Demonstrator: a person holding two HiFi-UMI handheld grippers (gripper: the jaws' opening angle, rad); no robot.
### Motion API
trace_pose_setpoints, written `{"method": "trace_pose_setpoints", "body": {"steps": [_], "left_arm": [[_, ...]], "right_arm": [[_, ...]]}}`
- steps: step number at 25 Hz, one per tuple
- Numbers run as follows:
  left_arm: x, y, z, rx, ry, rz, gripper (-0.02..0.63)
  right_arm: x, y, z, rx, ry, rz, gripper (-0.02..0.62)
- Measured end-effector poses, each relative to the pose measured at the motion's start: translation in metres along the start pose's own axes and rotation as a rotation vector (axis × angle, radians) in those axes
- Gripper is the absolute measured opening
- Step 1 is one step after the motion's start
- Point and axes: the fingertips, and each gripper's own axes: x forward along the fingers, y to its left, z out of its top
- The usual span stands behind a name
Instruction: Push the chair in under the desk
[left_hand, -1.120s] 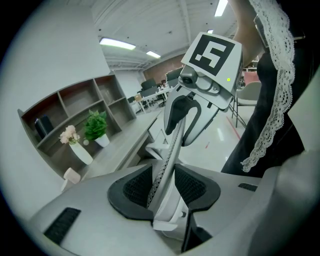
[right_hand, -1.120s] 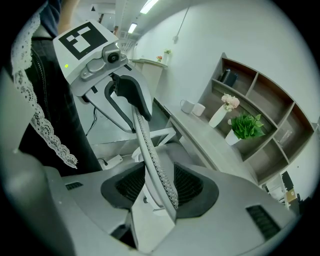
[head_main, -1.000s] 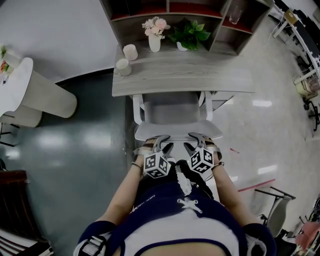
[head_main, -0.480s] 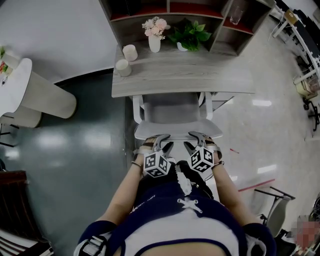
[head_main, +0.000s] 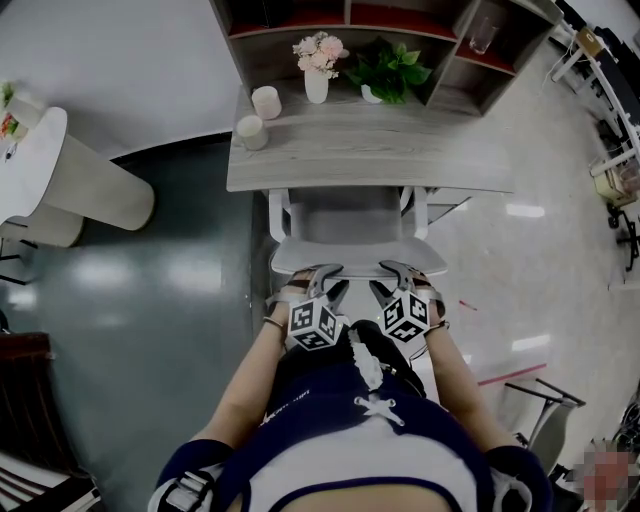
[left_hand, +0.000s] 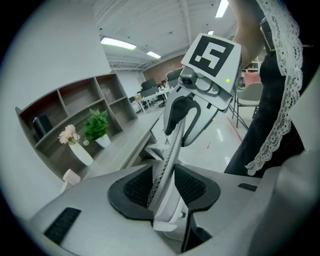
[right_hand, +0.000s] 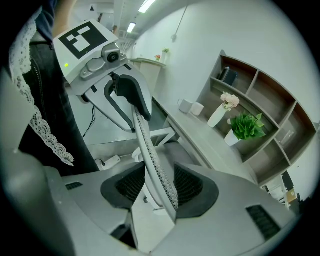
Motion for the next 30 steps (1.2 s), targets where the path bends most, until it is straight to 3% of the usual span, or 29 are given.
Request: {"method": "trace_pose_setpoints", "body": {"steps": [30], "left_arm": [[0.012,0.024,0.000,-0.005,-0.013,0.000,0.143]], "right_arm": [[0.014,-0.023,0.005,0.012,0.011,0.012,0.160]]}}
